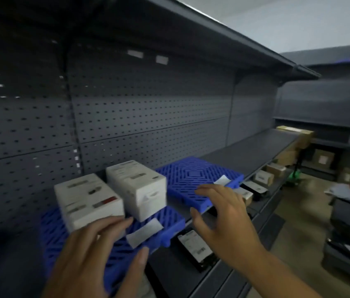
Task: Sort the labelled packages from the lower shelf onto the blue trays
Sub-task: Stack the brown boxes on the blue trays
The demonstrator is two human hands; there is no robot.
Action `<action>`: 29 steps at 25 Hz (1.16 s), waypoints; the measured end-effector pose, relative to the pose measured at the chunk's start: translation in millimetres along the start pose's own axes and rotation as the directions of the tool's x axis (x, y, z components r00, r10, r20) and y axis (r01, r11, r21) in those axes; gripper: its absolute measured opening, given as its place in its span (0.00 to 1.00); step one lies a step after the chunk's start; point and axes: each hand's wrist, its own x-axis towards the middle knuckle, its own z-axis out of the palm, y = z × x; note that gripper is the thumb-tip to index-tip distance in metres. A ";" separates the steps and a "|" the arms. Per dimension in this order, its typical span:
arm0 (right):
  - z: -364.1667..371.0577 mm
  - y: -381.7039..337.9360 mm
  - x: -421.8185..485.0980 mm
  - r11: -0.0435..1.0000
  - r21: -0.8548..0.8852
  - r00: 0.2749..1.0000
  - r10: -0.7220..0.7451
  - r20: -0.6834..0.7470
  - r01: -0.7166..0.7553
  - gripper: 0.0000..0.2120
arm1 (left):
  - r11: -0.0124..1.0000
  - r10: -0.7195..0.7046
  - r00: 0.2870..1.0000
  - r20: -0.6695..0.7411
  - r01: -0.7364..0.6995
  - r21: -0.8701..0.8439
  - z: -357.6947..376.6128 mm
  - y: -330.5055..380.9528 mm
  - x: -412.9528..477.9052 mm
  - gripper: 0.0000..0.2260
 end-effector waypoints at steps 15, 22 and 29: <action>-124.3 304.4 -12.7 0.947 -0.182 0.964 0.257 -0.065 -0.265 0.18 | 0.966 0.247 0.810 0.532 -0.163 -0.202 323.9 248.3 76.9 0.34; -129.9 451.6 21.5 0.863 -0.283 0.905 0.420 -0.062 -0.419 0.17 | 0.910 0.370 0.807 0.460 -0.216 -0.353 487.4 290.4 121.9 0.35; -142.8 594.6 79.2 0.773 -0.393 0.854 0.516 -0.068 -0.498 0.19 | 0.912 0.328 0.738 0.590 -0.085 -0.400 662.5 351.2 181.0 0.41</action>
